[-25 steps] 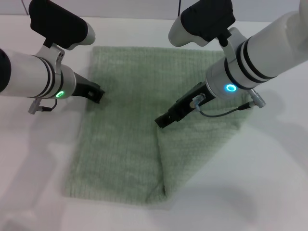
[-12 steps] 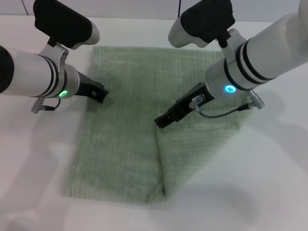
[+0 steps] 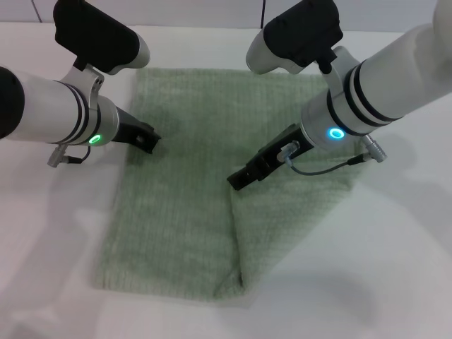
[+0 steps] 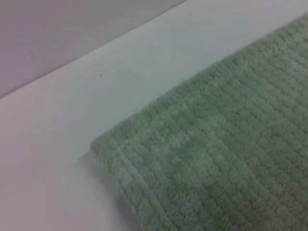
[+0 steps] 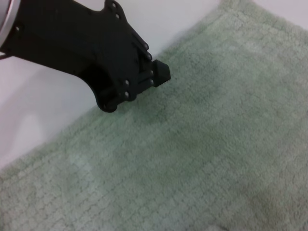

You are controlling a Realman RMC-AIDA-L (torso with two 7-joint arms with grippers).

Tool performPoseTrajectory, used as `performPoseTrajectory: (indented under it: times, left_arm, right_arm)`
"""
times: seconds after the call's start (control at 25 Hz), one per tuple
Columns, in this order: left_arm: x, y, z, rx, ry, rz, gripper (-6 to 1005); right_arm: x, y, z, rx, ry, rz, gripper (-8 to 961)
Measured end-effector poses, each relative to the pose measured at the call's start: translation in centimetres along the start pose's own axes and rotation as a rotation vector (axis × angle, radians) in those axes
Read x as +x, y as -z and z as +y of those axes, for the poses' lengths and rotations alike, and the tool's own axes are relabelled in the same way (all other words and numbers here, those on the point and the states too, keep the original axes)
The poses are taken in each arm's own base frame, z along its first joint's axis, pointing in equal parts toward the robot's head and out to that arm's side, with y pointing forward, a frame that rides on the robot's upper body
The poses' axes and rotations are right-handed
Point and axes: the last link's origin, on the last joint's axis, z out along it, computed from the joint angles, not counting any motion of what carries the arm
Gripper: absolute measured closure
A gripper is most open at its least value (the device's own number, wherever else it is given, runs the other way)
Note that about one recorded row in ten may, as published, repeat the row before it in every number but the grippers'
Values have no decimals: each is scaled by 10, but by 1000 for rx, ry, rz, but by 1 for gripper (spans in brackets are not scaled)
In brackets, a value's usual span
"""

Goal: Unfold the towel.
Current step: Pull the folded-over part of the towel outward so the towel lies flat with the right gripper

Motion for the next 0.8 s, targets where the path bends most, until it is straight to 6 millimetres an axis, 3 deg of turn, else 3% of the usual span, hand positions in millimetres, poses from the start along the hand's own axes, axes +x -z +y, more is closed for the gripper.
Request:
performPoseTrajectory:
  times: [0.8]
  left_arm:
    - [-2, -1, 1, -5, -10, -15, 1001]
  right_arm:
    - [-1, -5, 4, -17, -1, 9, 125]
